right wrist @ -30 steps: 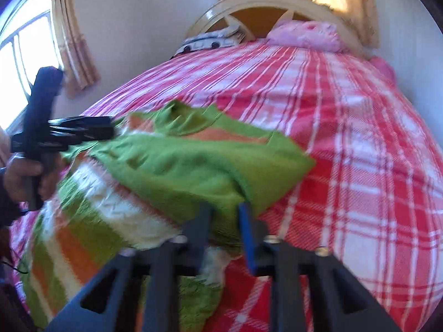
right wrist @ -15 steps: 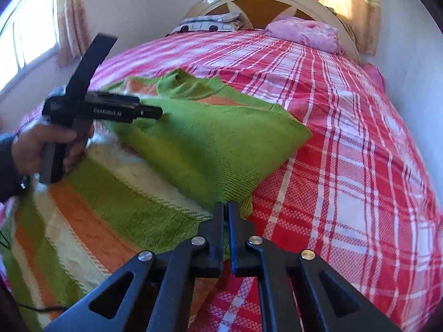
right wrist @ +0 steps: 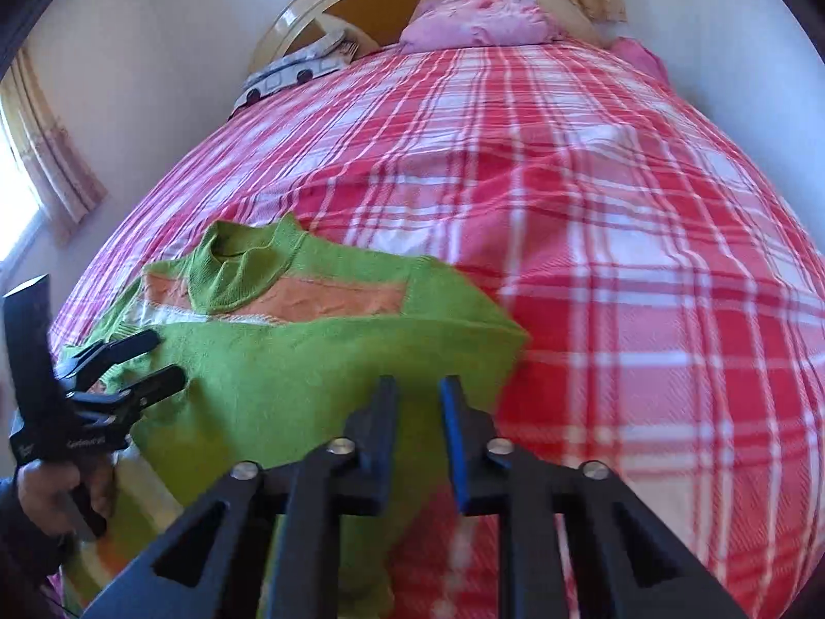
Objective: Fold small clothes
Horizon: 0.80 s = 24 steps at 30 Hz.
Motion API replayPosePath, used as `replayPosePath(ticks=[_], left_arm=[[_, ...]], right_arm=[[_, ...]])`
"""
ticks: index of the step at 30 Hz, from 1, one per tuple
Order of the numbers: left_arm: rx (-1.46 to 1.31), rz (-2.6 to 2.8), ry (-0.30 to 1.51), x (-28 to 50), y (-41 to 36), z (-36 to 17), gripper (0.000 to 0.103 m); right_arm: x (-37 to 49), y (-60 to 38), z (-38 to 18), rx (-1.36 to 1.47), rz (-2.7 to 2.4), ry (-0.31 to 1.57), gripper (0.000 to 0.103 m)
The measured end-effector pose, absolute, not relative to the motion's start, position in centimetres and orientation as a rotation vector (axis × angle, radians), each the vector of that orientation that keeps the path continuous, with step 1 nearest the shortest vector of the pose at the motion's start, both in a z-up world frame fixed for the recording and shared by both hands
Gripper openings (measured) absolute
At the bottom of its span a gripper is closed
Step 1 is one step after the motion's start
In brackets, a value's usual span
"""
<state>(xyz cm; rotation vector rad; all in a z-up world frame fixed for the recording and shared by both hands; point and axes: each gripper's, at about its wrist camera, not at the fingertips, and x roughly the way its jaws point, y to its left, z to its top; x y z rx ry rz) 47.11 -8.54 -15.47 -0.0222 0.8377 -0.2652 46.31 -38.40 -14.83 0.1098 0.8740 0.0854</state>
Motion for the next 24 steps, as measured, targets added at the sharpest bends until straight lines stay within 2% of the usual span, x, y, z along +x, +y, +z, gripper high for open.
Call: replayPosePath(ticks=[3, 5, 6, 7, 10, 13, 18, 21, 22, 24], left_arm=[[-0.060, -0.273, 0.774, 45.4, -6.5, -13.4, 0.094], [-0.044, -0.253, 0.702, 43.9, -4.6, -11.8, 0.094], [-0.016, -0.225, 0.673, 43.2, -3.6, -11.2, 0.096], [0.010, -0.186, 0.666, 42.8, -2.6, -11.0, 0.097], [0.021, -0.102, 0.696, 42.9, 1.0, -11.5, 0.097], [-0.029, -0.066, 0.751, 43.1, 3.5, -12.9, 0.092], [-0.105, -0.129, 0.830, 43.4, 3.3, -15.1, 0.086], [-0.103, -0.140, 0.883, 44.0, 2.7, -16.1, 0.059], [-0.103, -0.144, 0.879, 43.9, 2.8, -16.0, 0.046], [-0.117, -0.204, 0.875, 43.7, 2.8, -15.7, 0.008]], right_arm=[[46.0, -38.0, -13.8, 0.114, 0.082, 0.831, 0.017], [45.1, -38.0, -13.4, 0.111, 0.090, 0.814, 0.032], [44.4, -37.9, -13.3, 0.095, 0.092, 0.798, 0.047], [43.8, -37.7, -13.2, 0.087, 0.097, 0.781, 0.055], [42.1, -37.1, -13.1, 0.085, 0.109, 0.750, 0.057], [40.7, -36.3, -12.7, 0.087, 0.106, 0.724, 0.057], [39.0, -34.5, -12.1, 0.061, 0.120, 0.698, 0.057], [38.1, -34.1, -11.4, 0.061, 0.116, 0.674, 0.057], [37.8, -34.1, -11.3, 0.063, 0.113, 0.667, 0.057], [37.2, -34.6, -10.8, 0.069, 0.091, 0.643, 0.057]])
